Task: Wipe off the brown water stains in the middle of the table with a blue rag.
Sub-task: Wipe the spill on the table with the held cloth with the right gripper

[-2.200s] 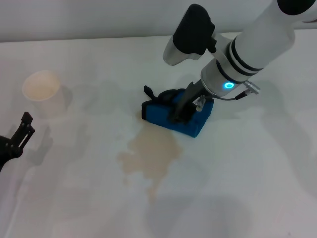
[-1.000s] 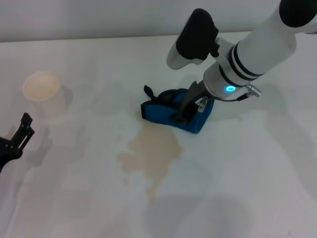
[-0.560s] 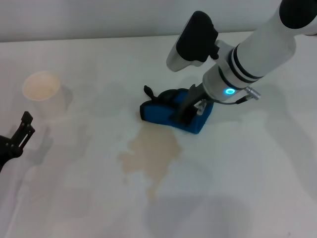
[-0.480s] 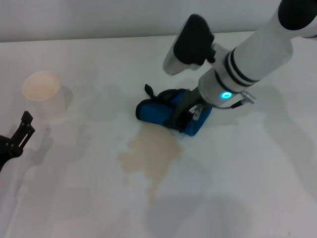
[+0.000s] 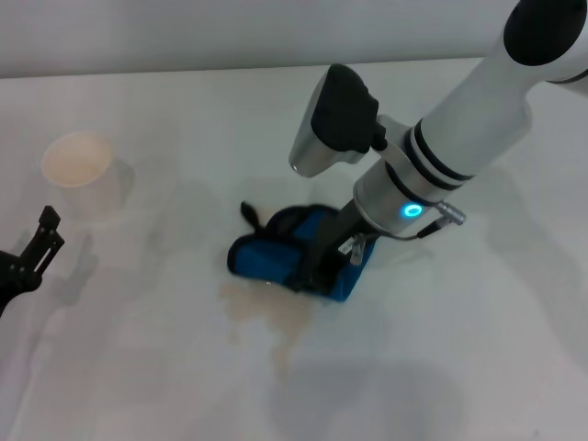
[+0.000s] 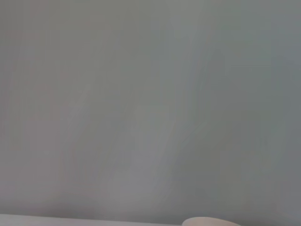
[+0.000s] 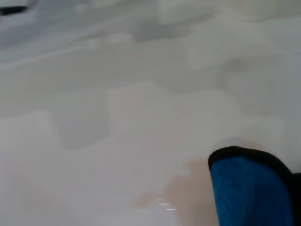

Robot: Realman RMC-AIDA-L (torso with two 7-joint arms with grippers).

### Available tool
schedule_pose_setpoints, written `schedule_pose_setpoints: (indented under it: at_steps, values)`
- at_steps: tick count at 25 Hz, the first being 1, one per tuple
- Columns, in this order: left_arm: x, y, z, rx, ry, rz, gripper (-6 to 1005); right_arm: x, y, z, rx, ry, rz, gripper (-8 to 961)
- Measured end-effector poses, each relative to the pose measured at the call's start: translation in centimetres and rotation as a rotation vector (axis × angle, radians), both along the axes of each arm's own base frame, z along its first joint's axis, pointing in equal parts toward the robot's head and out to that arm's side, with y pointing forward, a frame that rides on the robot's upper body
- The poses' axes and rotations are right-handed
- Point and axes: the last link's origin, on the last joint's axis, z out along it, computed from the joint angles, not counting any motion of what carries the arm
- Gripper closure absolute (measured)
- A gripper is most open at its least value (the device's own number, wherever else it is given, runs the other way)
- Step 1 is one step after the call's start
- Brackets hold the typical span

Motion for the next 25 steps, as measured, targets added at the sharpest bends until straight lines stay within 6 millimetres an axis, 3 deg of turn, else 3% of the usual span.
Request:
schedule_pose_setpoints:
  at_steps: [7, 14, 25]
  values:
    - [-0.3, 0.2, 0.3, 0.000, 0.020, -0.002, 107, -0.3, -2.1, -0.7, -0.122, 0.032, -0.014, 910]
    - [-0.3, 0.7, 0.7, 0.007, 0.044, -0.018, 107, 0.7, -4.2, -1.4, -0.211, 0.023, -0.066, 910]
    - [-0.1, 1.5, 1.1, 0.010, 0.062, -0.036, 108, 1.3, -4.5, -1.9, -0.193, 0.069, -0.079, 911]
